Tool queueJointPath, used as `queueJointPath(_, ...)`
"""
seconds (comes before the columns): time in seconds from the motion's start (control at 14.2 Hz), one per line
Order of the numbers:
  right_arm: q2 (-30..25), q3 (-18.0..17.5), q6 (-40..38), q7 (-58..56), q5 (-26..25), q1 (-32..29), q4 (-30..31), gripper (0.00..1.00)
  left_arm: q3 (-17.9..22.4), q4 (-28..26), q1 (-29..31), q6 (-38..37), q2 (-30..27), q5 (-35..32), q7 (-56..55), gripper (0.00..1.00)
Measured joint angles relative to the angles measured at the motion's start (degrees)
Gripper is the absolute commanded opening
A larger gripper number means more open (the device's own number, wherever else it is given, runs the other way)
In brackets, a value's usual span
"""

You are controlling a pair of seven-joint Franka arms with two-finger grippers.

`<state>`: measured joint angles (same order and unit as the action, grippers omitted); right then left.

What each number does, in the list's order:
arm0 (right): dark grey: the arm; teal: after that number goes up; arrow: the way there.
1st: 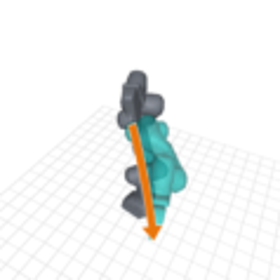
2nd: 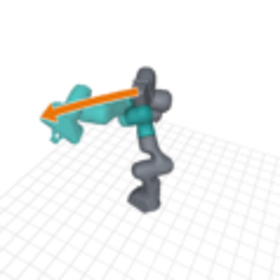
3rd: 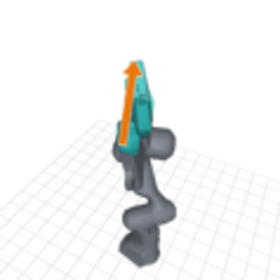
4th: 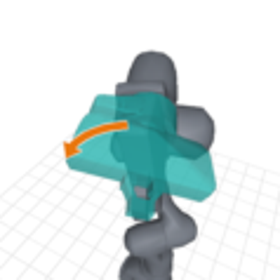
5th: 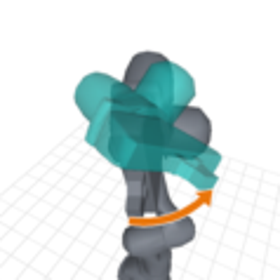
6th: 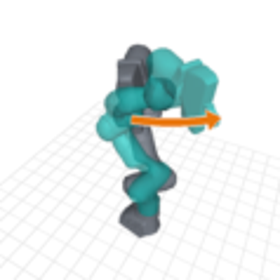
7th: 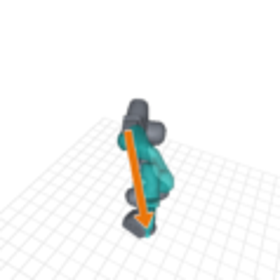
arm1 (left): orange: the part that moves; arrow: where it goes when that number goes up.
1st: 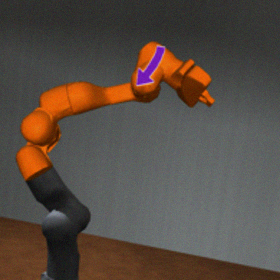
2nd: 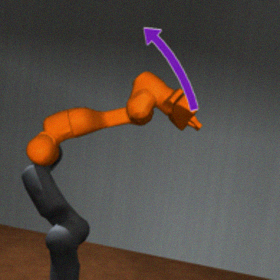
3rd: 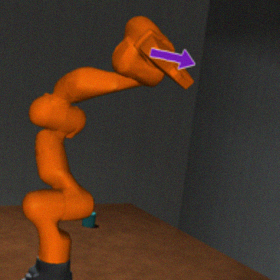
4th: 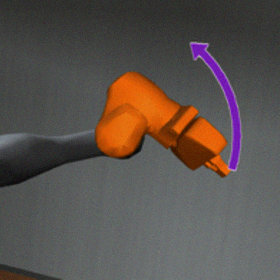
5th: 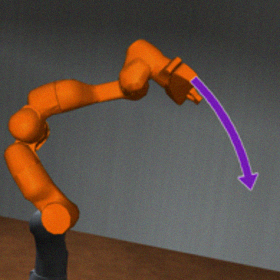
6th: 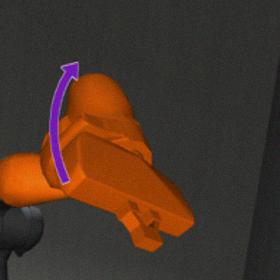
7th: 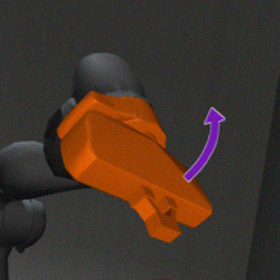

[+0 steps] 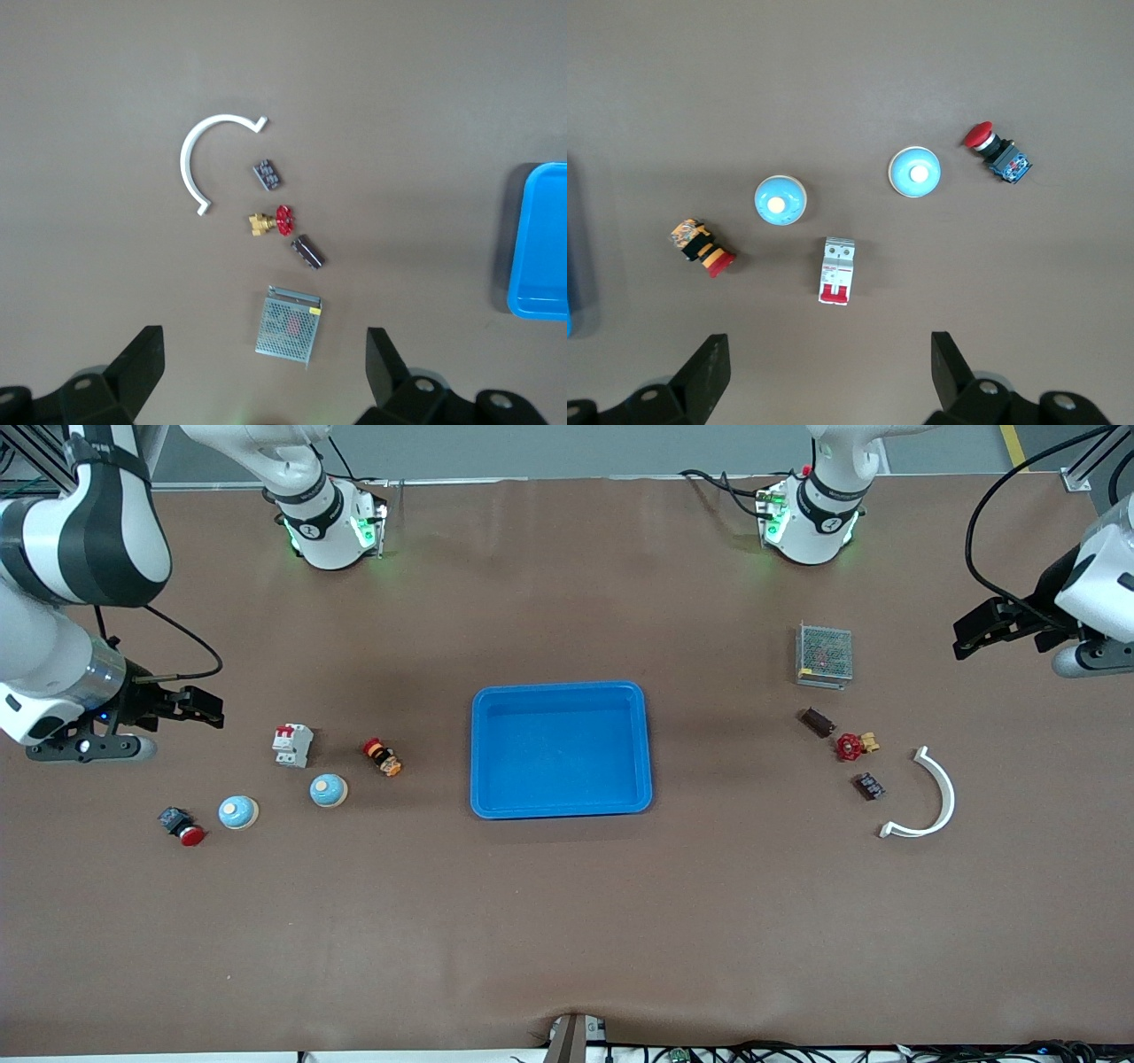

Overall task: Place electrolytic capacitor and blue bell in tray
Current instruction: 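Move both grippers out from rest toward the objects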

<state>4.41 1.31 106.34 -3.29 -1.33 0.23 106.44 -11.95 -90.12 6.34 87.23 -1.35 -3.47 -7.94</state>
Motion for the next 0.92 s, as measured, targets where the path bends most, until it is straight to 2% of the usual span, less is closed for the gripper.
queueJointPath(0.7,0.19,-0.10,-0.08,-0.52,0.00,-0.25,-0.47,1.00,-0.11,1.51,0.67,-4.22,-0.22,-0.12,-0.01,1.00)
queueJointPath(0.92,-0.11,-0.23,-2.57,-0.52,0.00,-0.14,-2.19,1.00,-0.03,1.56,2.90,-4.61,-0.28,3.18,0.00,1.00)
